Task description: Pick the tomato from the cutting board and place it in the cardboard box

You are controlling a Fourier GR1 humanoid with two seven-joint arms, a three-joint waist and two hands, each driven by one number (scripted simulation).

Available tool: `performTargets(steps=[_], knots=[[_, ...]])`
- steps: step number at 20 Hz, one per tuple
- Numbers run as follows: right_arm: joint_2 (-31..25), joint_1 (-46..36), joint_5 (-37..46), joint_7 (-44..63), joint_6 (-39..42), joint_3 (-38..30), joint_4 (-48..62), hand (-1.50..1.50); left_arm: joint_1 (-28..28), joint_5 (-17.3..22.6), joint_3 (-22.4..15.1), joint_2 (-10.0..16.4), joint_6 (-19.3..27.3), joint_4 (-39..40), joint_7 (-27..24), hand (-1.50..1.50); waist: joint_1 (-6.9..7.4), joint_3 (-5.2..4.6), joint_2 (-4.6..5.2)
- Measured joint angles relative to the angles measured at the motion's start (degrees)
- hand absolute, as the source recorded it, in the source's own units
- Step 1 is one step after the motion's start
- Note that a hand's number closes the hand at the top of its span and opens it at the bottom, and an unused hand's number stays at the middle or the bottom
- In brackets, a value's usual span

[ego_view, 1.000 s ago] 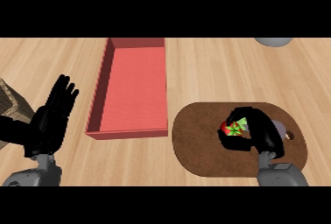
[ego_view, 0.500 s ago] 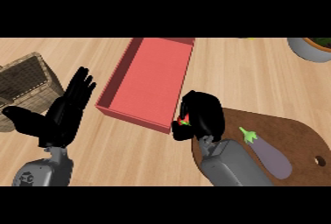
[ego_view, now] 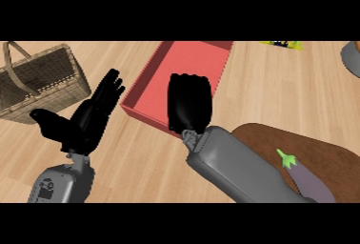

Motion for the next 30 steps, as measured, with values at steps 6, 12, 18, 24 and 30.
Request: performTargets(steps=[6, 12, 18, 24, 30], knots=[[0.1, -11.0, 1.6, 3.9, -3.1, -1.8, 3.9, 1.5, -1.4, -0.4, -0.7, -0.6, 0.0, 1.1, 0.4, 0.0, 0.81, 0.08, -0.26], [-0.1, -20.2, 5.1, 7.2, -5.3, -5.1, 9.4, 1.5, -2.3, -0.7, -0.9, -0.9, 0.5, 1.9, 0.6, 0.0, 0.01, 0.04, -0.54], [-0.2, -26.8, 7.1, 9.8, -7.2, -8.3, 15.5, 1.5, -2.9, -1.2, -0.5, -1.1, 1.3, 2.9, 0.6, 0.0, -1.1, 0.04, -0.42], [-0.3, -31.4, 7.3, 11.6, -8.4, -10.7, 22.1, 1.5, -3.3, -1.5, 0.1, -1.0, 2.0, 3.3, 0.4, 0.0, -2.19, 0.1, -0.36], [-0.3, -34.8, 9.0, 12.5, -9.1, -10.9, 29.7, 1.5, -3.7, -1.7, 1.1, -0.8, 2.8, 3.6, 0.4, 0.0, -3.78, 0.15, -0.34]])
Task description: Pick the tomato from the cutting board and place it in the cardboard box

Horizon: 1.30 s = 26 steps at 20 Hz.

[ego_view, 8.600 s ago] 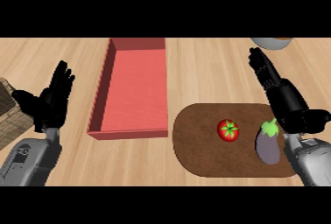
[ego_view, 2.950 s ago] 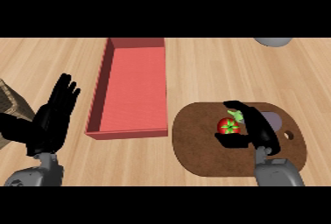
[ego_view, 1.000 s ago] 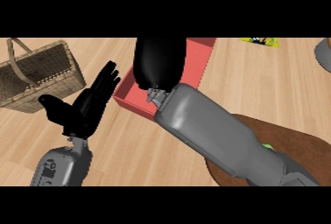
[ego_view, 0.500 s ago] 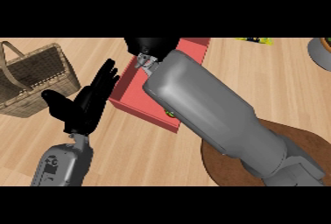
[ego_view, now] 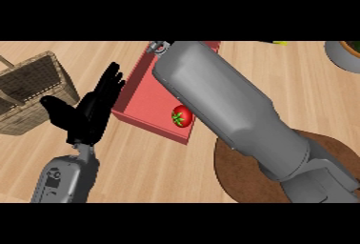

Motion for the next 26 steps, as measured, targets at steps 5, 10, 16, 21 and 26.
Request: performTargets(steps=[5, 10, 16, 21, 26], knots=[[0.0, -1.5, -0.2, -0.2, -0.5, -0.1, 6.2, 1.5, -0.2, 0.1, 1.0, 0.0, 0.6, 0.7, -0.5, 0.0, -1.11, 0.06, 0.23], [0.0, -0.9, -2.8, -1.0, -0.8, -0.1, 11.7, 1.5, 0.4, 0.5, 1.7, 0.5, 0.2, 0.9, -1.3, 0.0, -1.73, 0.13, 0.22], [0.2, 2.0, -11.5, -2.2, 2.4, -3.5, 18.7, -1.5, 0.4, 0.1, 1.6, 0.3, 0.5, 0.9, -1.5, 0.0, -1.98, 0.23, 0.27], [0.2, 3.5, -15.0, -3.4, -0.1, -3.2, 20.5, -1.5, 0.7, 0.5, 2.0, 0.6, 0.5, 0.4, -1.1, 0.0, -2.39, 0.35, 0.15], [0.1, 2.0, -11.2, -5.4, -7.8, 0.4, 18.7, -1.5, 1.6, 0.5, 2.6, 0.9, 0.5, 1.1, -1.7, 0.0, -3.63, 0.39, -0.09]])
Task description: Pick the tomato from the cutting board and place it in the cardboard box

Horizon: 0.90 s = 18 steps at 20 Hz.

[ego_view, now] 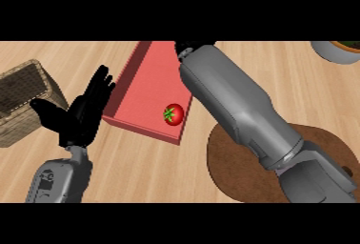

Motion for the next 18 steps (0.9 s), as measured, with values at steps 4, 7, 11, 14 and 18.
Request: performTargets(steps=[4, 7, 11, 14, 18], knots=[[-0.1, -1.1, 2.8, -0.8, -7.9, 0.8, -2.4, -1.5, 0.7, 0.2, 0.3, -0.1, 0.1, -0.3, -0.3, 0.0, -0.8, 0.04, -0.29], [-0.1, -1.1, 2.9, -0.7, -13.9, -0.8, -4.7, -1.5, 1.3, 0.2, 0.8, 0.2, 0.2, -0.4, -0.7, 0.0, -1.5, 0.1, -0.57], [-0.1, -0.4, 2.6, -1.8, -23.7, -4.5, -8.1, -1.5, 2.2, 0.2, 1.1, 0.1, 0.7, -0.9, -0.9, 0.0, -2.24, 0.19, -0.78], [0.0, 0.8, 2.3, -2.5, -31.0, -6.5, -10.2, -1.5, 2.7, 0.5, 1.5, 0.6, 0.3, -1.2, -0.8, 0.0, -2.75, 0.18, -0.97], [0.1, 3.8, 2.6, -2.8, -40.0, -6.9, -12.4, -1.5, 3.1, 0.7, 2.0, 1.0, 0.4, -1.8, -0.3, 0.0, -3.64, 0.15, -1.32]])
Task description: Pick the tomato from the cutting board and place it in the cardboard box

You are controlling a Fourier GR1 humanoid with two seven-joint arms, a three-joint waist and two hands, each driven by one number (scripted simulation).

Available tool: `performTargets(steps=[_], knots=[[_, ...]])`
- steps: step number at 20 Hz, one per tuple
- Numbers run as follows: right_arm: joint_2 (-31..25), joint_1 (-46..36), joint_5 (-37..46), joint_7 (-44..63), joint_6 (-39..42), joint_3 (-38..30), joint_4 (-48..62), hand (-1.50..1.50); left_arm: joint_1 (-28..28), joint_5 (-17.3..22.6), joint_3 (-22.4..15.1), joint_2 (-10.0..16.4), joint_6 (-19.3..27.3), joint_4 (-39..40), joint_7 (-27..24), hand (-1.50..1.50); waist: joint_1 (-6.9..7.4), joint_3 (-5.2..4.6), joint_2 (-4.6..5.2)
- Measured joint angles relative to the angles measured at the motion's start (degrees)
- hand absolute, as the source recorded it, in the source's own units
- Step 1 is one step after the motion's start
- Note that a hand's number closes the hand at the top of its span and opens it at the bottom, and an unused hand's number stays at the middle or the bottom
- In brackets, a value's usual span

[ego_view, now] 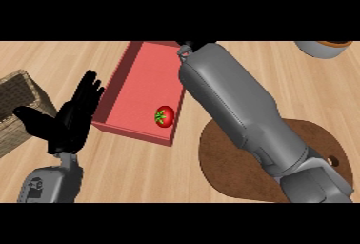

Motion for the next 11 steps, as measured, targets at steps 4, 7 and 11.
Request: performTargets(steps=[4, 7, 11], knots=[[0.1, 4.0, 1.5, 1.2, -7.6, 1.9, -1.4, -1.5, 1.5, -0.1, 0.3, 0.0, 0.3, -0.5, -0.3, 0.0, -0.98, -0.03, -0.29], [0.2, 6.4, 3.2, 2.6, -11.5, 3.9, -2.9, -1.5, 1.4, -0.2, 0.6, 0.0, 0.9, -0.4, 0.2, 0.0, -1.94, -0.04, -0.6], [0.2, 9.8, 5.5, 4.5, -14.4, 6.2, -4.7, -1.5, 1.5, 0.3, 1.4, 0.5, 0.6, -0.3, 0.4, 0.0, -2.67, -0.06, -0.8]])
